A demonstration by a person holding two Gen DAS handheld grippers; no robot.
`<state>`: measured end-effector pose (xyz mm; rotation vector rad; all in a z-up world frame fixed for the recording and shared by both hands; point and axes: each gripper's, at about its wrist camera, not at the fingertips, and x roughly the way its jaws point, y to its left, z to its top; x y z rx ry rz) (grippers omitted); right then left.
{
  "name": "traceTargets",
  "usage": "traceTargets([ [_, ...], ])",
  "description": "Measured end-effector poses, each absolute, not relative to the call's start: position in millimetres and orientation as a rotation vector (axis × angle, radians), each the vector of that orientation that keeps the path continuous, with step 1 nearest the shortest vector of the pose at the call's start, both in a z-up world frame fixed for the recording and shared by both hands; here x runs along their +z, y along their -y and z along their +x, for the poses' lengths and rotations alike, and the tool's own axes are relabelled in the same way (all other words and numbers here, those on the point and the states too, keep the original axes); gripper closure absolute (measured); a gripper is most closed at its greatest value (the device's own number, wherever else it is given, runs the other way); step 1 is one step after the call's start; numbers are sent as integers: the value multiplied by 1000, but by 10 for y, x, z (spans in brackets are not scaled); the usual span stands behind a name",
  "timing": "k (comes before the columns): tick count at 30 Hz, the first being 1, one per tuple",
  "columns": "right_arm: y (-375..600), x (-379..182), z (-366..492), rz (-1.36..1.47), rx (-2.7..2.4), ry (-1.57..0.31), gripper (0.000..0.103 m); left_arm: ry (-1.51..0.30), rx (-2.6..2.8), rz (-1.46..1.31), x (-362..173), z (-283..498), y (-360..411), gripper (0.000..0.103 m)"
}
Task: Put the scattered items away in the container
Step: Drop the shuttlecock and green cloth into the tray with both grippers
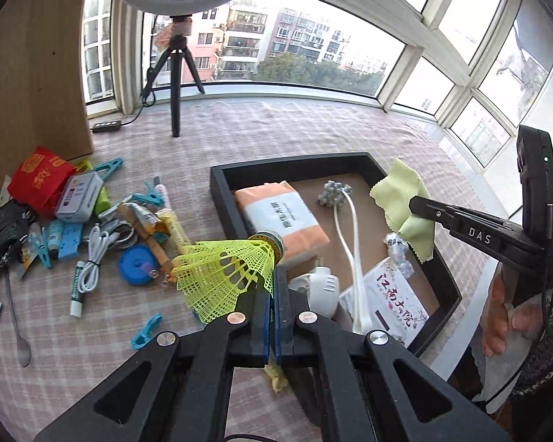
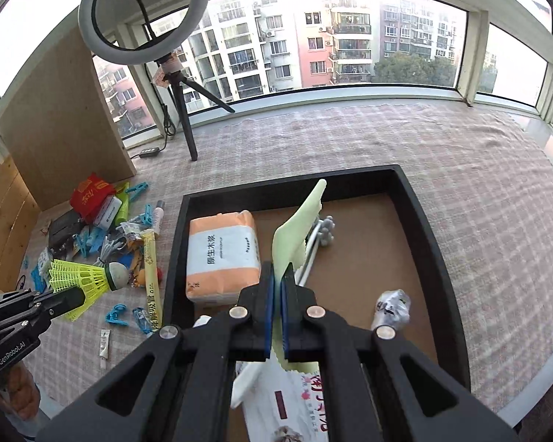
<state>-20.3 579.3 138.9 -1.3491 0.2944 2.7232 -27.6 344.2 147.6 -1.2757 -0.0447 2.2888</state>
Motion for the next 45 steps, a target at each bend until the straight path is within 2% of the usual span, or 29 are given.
traceTargets([
  [9,-6369,1359,168,-1319,2627,-331,98,-10,2142,-1254,1447,-60,-4251,102],
  [10,-6404,1345,190,-1329,2621,-332,93,-8,2121,-1255,1437,-44,-4318,96],
  [11,-6440,1330,205,-1342,2612,-340,77,-8,2103,-1262,1424,-30,-4374,85],
  [12,-6470,1322,217,-1346,2602,-355,59,-11,2093,-1273,1410,-18,-4421,48],
  [13,-6495,1319,231,-1342,2595,-368,52,-11,2099,-1270,1405,-2,-4451,18],
  [14,-6513,1323,235,-1336,2595,-372,47,-10,2121,-1246,1417,30,-4454,18],
  [17,-6496,1330,221,-1331,2608,-358,47,-50,2170,-1217,1450,86,-4444,18],
  [19,-6453,1329,190,-1342,2624,-354,47,-44,2183,-1225,1449,68,-4390,22],
  [27,-6120,1338,26,-1381,2699,-292,47,-10,2260,-1284,1366,-39,-3995,24],
  [35,-5620,1349,-107,-1433,2796,-234,47,34,2362,-1364,1222,-139,-3270,30],
  [45,-4625,1128,-242,-1628,2925,-106,47,149,2452,-1536,913,-113,-2218,35],
])
